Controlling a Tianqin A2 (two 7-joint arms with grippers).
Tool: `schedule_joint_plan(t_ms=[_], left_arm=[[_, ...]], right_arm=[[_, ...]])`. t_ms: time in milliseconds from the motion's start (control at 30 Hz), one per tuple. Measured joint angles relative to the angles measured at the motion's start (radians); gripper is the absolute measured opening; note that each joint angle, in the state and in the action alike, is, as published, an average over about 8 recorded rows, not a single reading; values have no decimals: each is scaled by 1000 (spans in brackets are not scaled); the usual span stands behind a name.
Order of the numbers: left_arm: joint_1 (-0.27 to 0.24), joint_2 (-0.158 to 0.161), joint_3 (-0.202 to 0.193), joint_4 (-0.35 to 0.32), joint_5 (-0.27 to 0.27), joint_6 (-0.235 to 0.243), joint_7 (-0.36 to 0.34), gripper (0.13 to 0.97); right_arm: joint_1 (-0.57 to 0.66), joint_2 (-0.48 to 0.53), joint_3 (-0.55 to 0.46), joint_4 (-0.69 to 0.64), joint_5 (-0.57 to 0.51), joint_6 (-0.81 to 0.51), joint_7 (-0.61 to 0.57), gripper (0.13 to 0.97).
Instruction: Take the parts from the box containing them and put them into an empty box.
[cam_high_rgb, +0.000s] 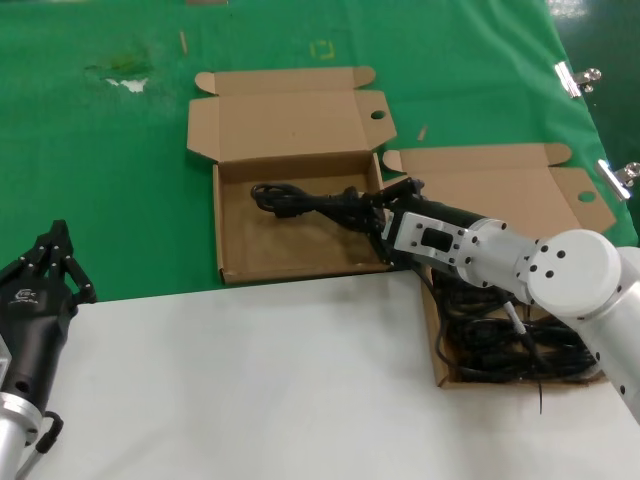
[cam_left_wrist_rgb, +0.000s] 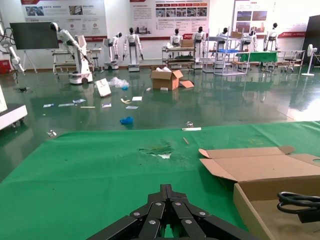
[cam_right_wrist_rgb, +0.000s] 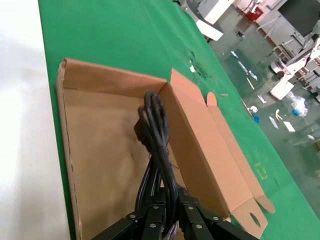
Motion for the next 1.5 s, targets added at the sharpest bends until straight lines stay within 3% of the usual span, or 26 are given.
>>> schedule_joint_plan(t_ms=[300, 600, 867, 1000, 1267, 1500], left_arm=[[0, 0, 0, 0, 0, 0, 0, 140], [0, 0, 0, 0, 0, 0, 0, 140], [0, 0, 0, 0, 0, 0, 0, 140], [0, 0, 0, 0, 0, 0, 0, 140], [0, 0, 0, 0, 0, 0, 0, 140], [0, 0, 0, 0, 0, 0, 0, 140]], right_arm=[[-14, -2, 2, 33, 17, 1, 6, 201], [-13, -5, -3, 26, 20, 0, 7, 302], [-16, 1, -4, 29, 18, -5, 23, 469], [-23, 14, 4, 56, 9, -4, 51, 469], [-72, 63, 34, 157, -23, 3, 132, 682], [-124, 102, 70, 250, -28, 10, 183, 803]])
